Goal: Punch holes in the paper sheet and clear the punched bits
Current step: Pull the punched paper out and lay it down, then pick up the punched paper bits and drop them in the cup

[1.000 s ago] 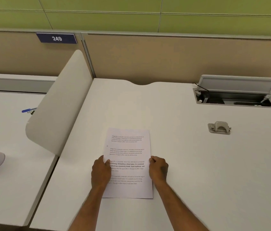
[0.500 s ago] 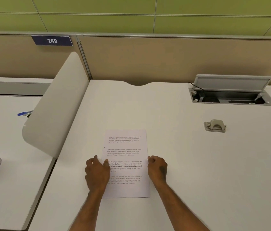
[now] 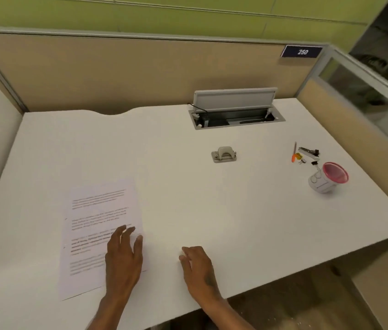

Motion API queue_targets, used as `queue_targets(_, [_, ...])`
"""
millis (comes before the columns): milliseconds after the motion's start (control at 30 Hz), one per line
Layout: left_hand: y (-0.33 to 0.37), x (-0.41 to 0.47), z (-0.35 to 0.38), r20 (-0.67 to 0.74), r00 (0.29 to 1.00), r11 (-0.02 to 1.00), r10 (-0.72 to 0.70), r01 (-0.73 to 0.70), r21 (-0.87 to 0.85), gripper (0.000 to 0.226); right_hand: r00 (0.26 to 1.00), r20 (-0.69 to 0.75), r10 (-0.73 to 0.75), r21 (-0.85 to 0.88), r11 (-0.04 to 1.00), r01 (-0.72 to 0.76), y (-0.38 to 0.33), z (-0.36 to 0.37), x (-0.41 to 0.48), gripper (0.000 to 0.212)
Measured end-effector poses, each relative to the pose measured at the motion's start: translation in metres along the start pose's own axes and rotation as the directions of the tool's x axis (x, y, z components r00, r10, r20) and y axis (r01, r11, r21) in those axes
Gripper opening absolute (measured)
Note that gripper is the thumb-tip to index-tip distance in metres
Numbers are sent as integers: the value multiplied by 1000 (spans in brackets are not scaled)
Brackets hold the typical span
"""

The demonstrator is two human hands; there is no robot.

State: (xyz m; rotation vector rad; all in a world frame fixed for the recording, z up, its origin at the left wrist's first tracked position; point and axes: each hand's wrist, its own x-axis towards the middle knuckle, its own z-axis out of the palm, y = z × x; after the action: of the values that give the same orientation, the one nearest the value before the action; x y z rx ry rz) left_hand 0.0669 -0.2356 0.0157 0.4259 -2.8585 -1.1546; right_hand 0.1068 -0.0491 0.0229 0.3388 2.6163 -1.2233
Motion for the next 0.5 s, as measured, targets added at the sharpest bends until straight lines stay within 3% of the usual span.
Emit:
queue_targets(133, [38, -9, 45, 152, 969, 978, 197, -205, 41, 37, 992, 61, -115, -279, 952, 127, 50, -32, -24, 51])
queue_targets(200, [51, -11, 67, 216, 941, 956, 260, -282, 80, 42, 974, 95, -206, -427, 875, 227, 69, -48, -34, 58])
queue_targets(300, [65, -13, 98, 289, 915, 907, 282, -352, 231, 53, 949, 228, -219, -574, 757, 313, 81, -65, -38, 67])
queue_targets(400, [75, -18, 120, 264, 934, 869, 238, -327, 372, 68, 923, 286, -260, -638, 667, 385, 96, -74, -25, 78])
queue_targets(500, [81, -23, 136, 219, 961, 870, 166, -248, 426, 68, 912, 301, -279, -667, 622, 410, 103, -84, -5, 83])
